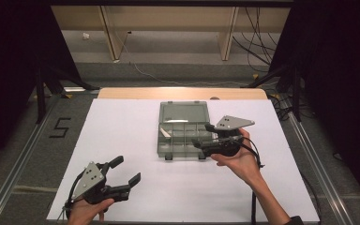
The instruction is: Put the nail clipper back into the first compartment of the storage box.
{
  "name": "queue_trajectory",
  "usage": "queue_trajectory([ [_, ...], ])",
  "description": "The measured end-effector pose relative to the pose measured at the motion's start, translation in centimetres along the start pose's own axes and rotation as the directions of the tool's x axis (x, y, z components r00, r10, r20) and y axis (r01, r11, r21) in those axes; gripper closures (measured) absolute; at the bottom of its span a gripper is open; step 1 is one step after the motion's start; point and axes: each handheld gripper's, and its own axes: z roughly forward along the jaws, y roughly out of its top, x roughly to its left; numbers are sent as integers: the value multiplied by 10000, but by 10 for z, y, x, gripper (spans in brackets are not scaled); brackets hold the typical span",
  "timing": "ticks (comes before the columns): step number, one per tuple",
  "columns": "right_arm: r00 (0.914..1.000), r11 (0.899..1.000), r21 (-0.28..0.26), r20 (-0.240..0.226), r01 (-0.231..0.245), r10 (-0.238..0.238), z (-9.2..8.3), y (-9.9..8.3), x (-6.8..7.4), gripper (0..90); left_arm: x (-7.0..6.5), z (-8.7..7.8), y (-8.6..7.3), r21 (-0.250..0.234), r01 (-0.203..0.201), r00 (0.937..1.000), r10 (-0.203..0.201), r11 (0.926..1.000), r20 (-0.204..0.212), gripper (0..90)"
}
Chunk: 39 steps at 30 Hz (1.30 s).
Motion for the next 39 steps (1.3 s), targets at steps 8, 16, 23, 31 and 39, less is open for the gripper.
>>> queue_trajectory([
  [8, 9997, 9992, -353, 178, -170, 176, -11, -17, -1, 262, 0, -1, 1, 91, -24, 10000, 25, 10000, -42, 160],
  [16, 9991, 9968, -720, 245, -337, 356, -28, -34, 1, 246, 1, -2, 1, 65, -14, 10000, 15, 10000, -55, 159],
  [23, 9978, 9926, -1074, 261, -572, 603, -38, -47, 6, 238, 0, -1, 1, 66, -86, 10000, 86, 9999, -10, 159],
  [31, 9974, 9899, -1277, 313, -610, 655, -47, -55, 13, 217, -1, -1, 1, 37, -24, 10000, 24, 10000, -6, 160],
  [39, 9968, 9858, -1531, 295, -692, 745, -52, -64, 22, 197, -1, -2, 1, 66, -5, 10000, 5, 10000, -16, 159],
])
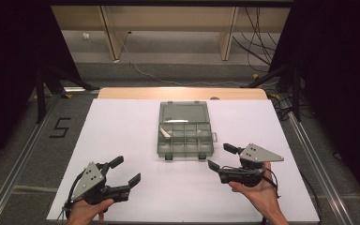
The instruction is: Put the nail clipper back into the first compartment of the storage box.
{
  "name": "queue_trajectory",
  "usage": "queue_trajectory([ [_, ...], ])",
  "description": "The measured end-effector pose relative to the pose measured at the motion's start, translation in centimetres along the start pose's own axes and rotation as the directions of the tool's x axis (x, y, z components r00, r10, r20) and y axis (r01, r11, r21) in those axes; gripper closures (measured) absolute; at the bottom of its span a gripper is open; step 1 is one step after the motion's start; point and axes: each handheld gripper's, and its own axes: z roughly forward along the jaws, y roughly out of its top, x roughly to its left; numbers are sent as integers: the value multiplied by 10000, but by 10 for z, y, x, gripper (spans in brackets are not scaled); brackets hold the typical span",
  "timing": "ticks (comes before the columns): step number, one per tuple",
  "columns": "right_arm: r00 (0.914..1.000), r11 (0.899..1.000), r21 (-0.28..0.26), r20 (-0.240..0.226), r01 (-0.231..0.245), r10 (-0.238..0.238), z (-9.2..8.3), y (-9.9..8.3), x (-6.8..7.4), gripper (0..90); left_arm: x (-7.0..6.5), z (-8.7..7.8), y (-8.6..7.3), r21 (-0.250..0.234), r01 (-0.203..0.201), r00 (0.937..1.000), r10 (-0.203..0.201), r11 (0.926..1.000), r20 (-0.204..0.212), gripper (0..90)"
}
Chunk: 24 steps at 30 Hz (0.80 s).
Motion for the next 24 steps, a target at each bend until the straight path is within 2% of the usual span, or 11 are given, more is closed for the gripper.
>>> queue_trajectory([
  [2, 9998, 10000, 8, -171, -52, 52, -1, -3, 2, 190, 0, 0, 0, -9, -1, 10000, 1, 10000, 2, 159],
  [5, 10000, 10000, -87, 45, -5, 6, -2, -5, 4, 190, 0, 0, 0, -23, -11, 10000, 11, 10000, 9, 159],
  [6, 9999, 10000, -66, -137, -43, 42, -3, -6, 5, 188, 0, 0, 0, -19, -8, 10000, 8, 10000, 9, 159],
  [7, 10000, 10000, 3, -70, 13, -13, -4, -7, 5, 187, 0, 0, 0, -26, -34, 10000, 34, 10000, 10, 159],
  [8, 9999, 9998, -163, -12, 119, -119, -4, -9, 6, 185, 0, 0, 0, -31, -37, 10000, 37, 10000, 16, 159],
  [10, 9999, 10000, -22, -103, -19, 19, -5, -10, 7, 185, 0, 0, 0, -29, 31, 10000, -31, 10000, 21, 159],
  [13, 10000, 9994, -335, -85, -44, 41, -6, -14, 8, 183, 0, 0, 0, -122, 63, 9999, -62, 9999, 94, 159],
  [14, 10000, 9999, -125, 33, 42, -41, -10, -16, 8, 182, -1, 1, 0, -166, 153, 9998, -151, 9997, 138, 160],
  [20, 10000, 9999, -158, 27, -18, 19, -13, -21, 9, 173, -1, 0, -1, -188, 221, 9996, -218, 9996, 157, 160],
  [21, 9999, 9993, -358, 2, -120, 121, -12, -23, 10, 171, -1, -1, 0, -98, 138, 9999, -137, 9999, 78, 160],
  [24, 10000, 9999, -110, 74, -10, 10, -14, -25, 11, 169, -1, 0, 0, -112, 101, 9999, -100, 9999, 108, 160],
])
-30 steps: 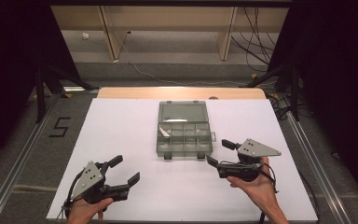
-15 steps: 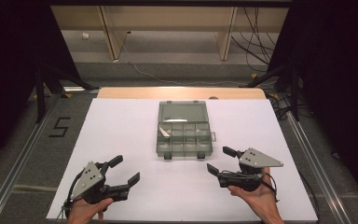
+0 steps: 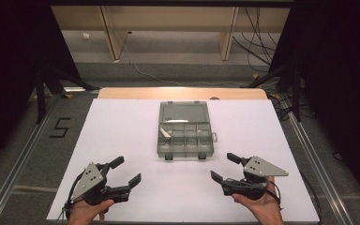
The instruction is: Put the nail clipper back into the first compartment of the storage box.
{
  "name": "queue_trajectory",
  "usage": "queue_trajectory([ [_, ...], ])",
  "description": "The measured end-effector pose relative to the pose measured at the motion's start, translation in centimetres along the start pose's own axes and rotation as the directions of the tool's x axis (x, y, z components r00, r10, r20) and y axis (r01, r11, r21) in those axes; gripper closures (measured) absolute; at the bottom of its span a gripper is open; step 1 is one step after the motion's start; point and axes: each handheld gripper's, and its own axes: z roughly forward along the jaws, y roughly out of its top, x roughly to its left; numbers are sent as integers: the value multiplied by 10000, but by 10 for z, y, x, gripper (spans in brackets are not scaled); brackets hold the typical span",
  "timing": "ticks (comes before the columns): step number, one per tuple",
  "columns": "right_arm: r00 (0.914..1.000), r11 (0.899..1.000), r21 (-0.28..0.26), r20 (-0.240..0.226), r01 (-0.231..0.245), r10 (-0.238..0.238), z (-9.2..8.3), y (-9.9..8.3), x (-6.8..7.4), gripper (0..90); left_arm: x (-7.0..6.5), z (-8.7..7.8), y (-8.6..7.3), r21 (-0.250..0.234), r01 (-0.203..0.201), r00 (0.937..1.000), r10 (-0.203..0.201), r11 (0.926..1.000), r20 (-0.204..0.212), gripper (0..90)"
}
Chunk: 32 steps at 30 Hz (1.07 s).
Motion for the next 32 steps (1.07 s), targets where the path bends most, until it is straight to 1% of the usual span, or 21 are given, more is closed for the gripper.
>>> queue_trajectory([
  [2, 10000, 9999, -103, 5, 16, -16, 0, -2, 1, 169, 0, 0, 0, 28, -19, 10000, 19, 10000, -2, 160],
  [3, 10000, 9999, -110, 4, -42, 42, -1, -2, 1, 169, 0, 0, 0, 31, -18, 10000, 18, 10000, 1, 160],
  [4, 10000, 10000, 30, -51, -67, 67, -2, -3, 2, 169, 0, 0, 0, 27, -20, 10000, 20, 10000, 6, 160],
  [13, 10000, 9999, -82, 8, -84, 84, -6, -7, 2, 166, 0, 0, 0, 20, -29, 10000, 29, 10000, -3, 160],
  [14, 10000, 9998, -178, 62, -69, 70, -6, -8, 3, 166, 0, 0, 0, 16, -11, 10000, 11, 10000, -3, 160],
  [15, 9999, 9998, -129, 45, -145, 145, -7, -8, 3, 166, 0, 0, 0, 15, -30, 10000, 30, 10000, -2, 160],
  [16, 9999, 9999, -71, 22, -132, 133, -7, -7, 2, 166, 0, 0, 0, 15, -53, 10000, 53, 10000, -1, 161],
  [17, 9999, 9998, -192, 59, -111, 112, -7, -7, 2, 166, 0, 0, 0, 18, -51, 10000, 51, 10000, 2, 160],
  [19, 9999, 9998, -192, 65, -107, 108, -7, -7, 2, 166, 0, 0, 0, 19, -38, 10000, 38, 10000, 4, 160],
  [22, 10000, 9999, -165, -69, -27, 26, -7, -7, 1, 165, -1, 0, 0, 22, -15, 10000, 15, 10000, 4, 160],
  [23, 10000, 9998, -194, 60, 50, -49, -6, -7, 0, 166, -1, 0, 0, 22, 51, 10000, -51, 10000, 2, 160],
  [24, 10000, 9998, -209, 39, 73, -72, -6, -7, 0, 166, -1, 0, 0, 22, 16, 10000, -16, 10000, 11, 161],
  [25, 10000, 9998, -175, -56, -24, 23, -7, -7, 1, 166, -1, 0, 0, 21, -4, 10000, 3, 10000, 19, 161],
  [27, 10000, 9997, -218, 75, 51, -50, -5, -7, 0, 166, -1, 0, 0, 3, 43, 10000, -43, 10000, 28, 161],
  [31, 10000, 9997, -227, 27, 30, -29, -6, -7, 0, 165, -1, 0, 0, -7, 69, 10000, -69, 10000, 23, 161],
  [32, 10000, 9997, -229, 62, 42, -41, -6, -7, -1, 164, -2, 0, 0, -8, 150, 9999, -150, 9999, 23, 161],
])
